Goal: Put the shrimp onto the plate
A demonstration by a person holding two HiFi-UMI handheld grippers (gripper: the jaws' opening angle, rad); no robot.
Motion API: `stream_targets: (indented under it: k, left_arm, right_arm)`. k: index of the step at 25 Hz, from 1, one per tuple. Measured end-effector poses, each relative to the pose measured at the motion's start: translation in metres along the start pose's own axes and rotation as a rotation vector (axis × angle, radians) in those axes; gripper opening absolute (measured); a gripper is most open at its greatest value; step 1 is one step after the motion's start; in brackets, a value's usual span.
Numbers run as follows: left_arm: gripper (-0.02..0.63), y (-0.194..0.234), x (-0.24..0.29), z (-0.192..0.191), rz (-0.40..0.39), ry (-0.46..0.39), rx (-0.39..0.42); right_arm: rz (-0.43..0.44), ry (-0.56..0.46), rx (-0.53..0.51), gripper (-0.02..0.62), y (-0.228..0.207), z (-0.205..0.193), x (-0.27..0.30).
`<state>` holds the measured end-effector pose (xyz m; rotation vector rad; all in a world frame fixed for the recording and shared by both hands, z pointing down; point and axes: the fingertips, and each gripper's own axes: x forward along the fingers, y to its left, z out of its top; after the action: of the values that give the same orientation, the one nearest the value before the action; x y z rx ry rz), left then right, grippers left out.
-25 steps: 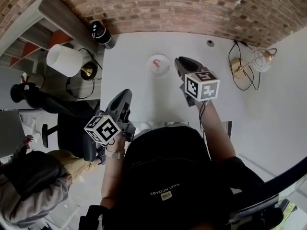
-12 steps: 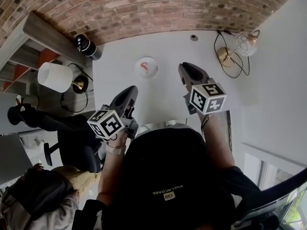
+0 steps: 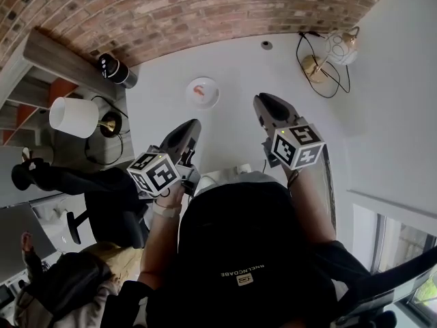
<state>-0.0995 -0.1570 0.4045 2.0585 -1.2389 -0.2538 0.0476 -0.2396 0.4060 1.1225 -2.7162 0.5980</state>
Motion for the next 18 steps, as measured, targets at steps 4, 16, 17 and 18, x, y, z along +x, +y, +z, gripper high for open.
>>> stream_targets:
  k: [4,16,17,18]
  left_arm:
    - [0.003,0.0,0.003,-0.003,-0.008,0.02,0.01]
    - [0.003,0.008,0.003,0.001,-0.029,0.048,0.016]
    - [0.003,0.009,0.003,0.001,-0.029,0.048,0.017]
    - [0.003,0.009,0.002,0.002,-0.028,0.048,0.017]
  right_arm:
    - [-0.009,-0.005,0.012,0.054,0.003,-0.004,-0.005]
    - [-0.016,0.01,-0.046,0.054,0.014,-0.012,0.002]
    - [-0.017,0.01,-0.045,0.052,0.014,-0.012,0.003]
    - [-0.017,0.01,-0.042,0.054,0.013,-0.012,0.004]
